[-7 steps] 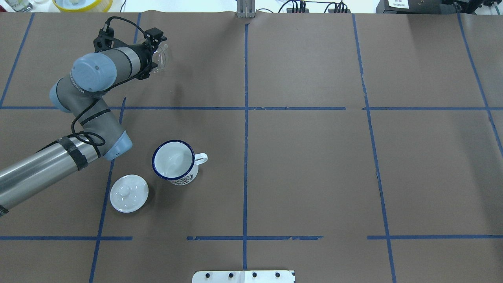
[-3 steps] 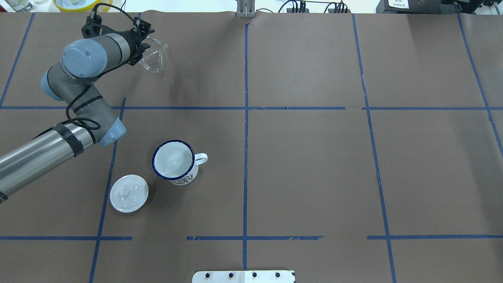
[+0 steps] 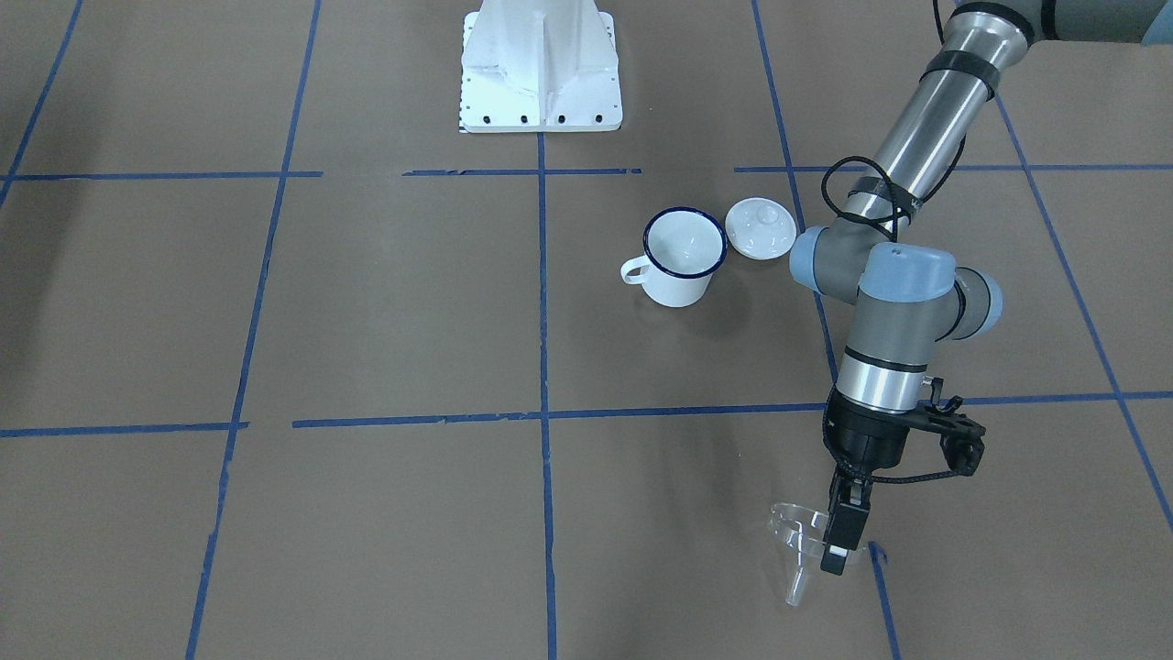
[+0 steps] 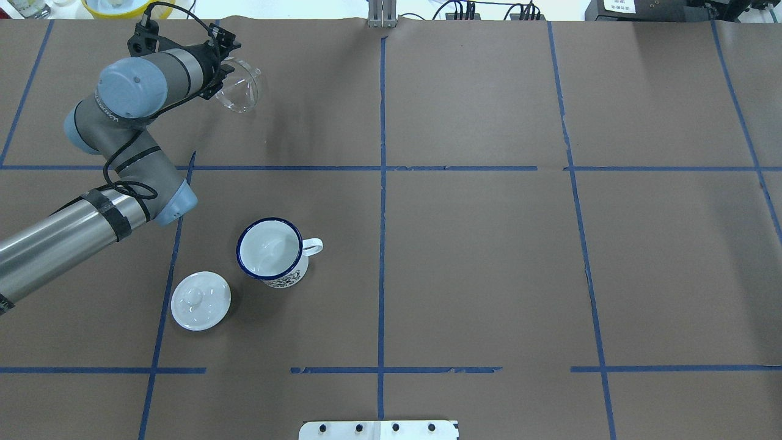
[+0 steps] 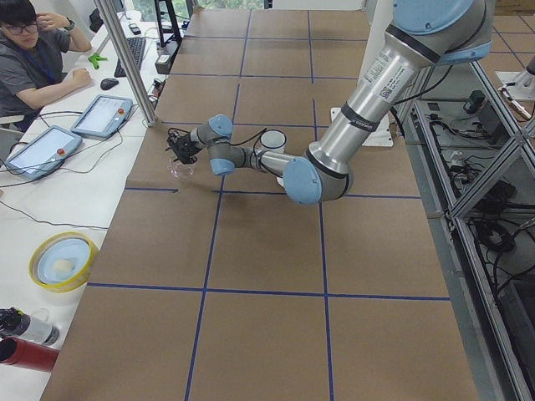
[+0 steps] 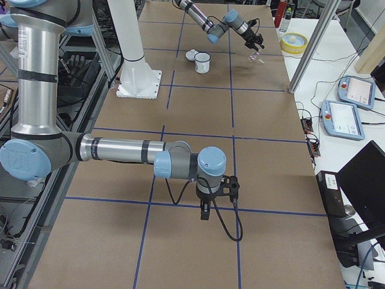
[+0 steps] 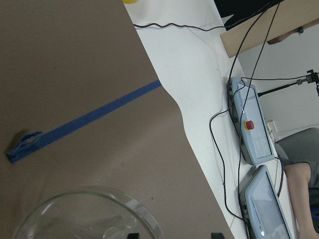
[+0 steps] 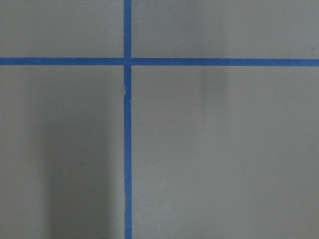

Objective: Place funnel on cup
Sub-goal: 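Lower the left gripper and grasp the glass funnel's stem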

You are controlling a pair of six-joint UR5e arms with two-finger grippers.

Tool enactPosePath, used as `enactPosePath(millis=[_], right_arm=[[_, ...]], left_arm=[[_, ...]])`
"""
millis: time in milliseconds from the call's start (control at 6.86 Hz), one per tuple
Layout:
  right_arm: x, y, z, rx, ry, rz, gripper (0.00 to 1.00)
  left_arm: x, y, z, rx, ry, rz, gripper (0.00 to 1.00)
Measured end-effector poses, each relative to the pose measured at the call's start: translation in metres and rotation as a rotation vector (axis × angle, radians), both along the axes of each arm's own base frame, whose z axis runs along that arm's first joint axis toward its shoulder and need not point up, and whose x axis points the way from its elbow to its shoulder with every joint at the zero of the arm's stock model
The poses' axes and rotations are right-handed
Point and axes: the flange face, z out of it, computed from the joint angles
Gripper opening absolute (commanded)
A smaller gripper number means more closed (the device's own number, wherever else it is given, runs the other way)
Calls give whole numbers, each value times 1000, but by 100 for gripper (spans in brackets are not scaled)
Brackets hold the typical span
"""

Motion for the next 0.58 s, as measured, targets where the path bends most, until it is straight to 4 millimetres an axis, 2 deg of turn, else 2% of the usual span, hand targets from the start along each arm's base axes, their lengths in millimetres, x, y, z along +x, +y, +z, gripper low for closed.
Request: enactPosePath(millis=[146, 583], right_arm=[[0, 0, 0, 0, 0, 0, 100], [0, 0, 0, 1, 0, 0, 100]], left_arm=[[0, 0, 0, 0, 0, 1, 1], [2, -1, 1, -1, -6, 4, 0]])
